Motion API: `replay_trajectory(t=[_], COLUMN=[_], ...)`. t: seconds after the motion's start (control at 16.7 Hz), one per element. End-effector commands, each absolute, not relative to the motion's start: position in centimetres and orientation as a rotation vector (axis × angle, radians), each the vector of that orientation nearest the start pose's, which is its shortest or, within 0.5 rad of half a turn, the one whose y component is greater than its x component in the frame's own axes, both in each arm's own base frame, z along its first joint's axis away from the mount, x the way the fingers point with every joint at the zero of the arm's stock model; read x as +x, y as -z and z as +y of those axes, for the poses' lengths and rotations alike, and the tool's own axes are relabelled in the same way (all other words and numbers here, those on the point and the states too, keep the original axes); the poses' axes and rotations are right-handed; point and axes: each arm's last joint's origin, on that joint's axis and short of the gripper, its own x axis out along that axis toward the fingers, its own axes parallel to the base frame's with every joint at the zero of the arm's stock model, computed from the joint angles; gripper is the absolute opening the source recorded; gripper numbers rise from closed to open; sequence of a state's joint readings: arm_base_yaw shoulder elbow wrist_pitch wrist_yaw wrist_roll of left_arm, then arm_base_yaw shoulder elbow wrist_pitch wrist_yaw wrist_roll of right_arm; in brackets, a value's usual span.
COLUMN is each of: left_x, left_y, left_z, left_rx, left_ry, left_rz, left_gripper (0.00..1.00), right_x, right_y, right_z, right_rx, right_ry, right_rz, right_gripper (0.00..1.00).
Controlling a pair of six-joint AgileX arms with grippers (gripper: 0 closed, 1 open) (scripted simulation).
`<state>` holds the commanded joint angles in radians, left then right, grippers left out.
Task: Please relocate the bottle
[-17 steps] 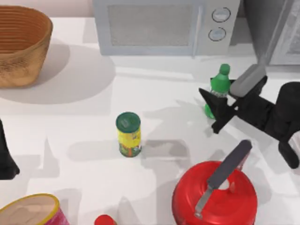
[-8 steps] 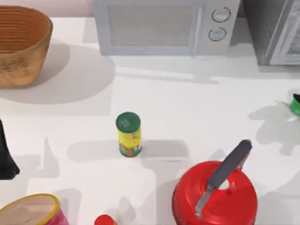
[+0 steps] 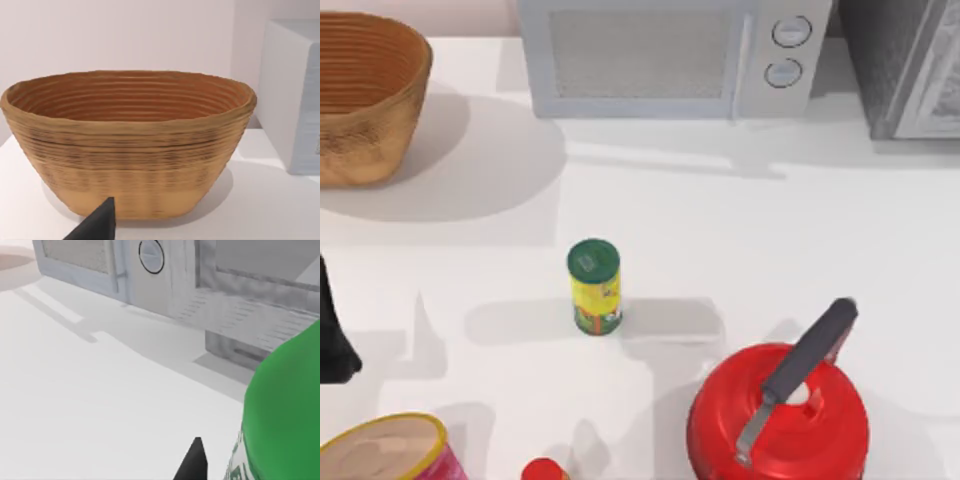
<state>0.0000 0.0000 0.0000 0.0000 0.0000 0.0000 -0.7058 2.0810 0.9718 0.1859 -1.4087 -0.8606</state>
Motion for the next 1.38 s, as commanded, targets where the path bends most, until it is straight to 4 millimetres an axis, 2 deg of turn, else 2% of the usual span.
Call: replay_trajectory(t=[0.18,0.36,0.6,0.9,1.14,1.38], left_x=[10.6,10.6,10.6,10.6,10.6,10.6], left_y=[-16.0,-16.0,-16.0,-16.0,-16.0,-16.0], left_z=[-0.1,-0.1,-0.1,-0.1,-0.1,-0.1], left_rx=[0.000,0.000,0.000,0.000,0.000,0.000], left_ry=[0.000,0.000,0.000,0.000,0.000,0.000], left_rz=[0.000,0.000,0.000,0.000,0.000,0.000], left_gripper=[1.00,1.00,1.00,1.00,1.00,1.00], right_x=[29.3,29.2,29.5,30.5,31.8,32.8], right_y=[-9.1,-9.1,-8.5,-6.4,-5.4,-5.2], right_z=[-22.2,-22.2,-21.9,-21.3,-20.1,-18.8], right_rx=[-0.028,-0.029,-0.012,0.008,-0.013,-0.028], right_ry=[-0.774,-0.773,-0.780,-0.775,-0.774,-0.775], right_rz=[0.100,0.098,0.109,0.129,0.118,0.101], right_gripper=[0.00,0.00,0.00,0.00,0.00,0.00])
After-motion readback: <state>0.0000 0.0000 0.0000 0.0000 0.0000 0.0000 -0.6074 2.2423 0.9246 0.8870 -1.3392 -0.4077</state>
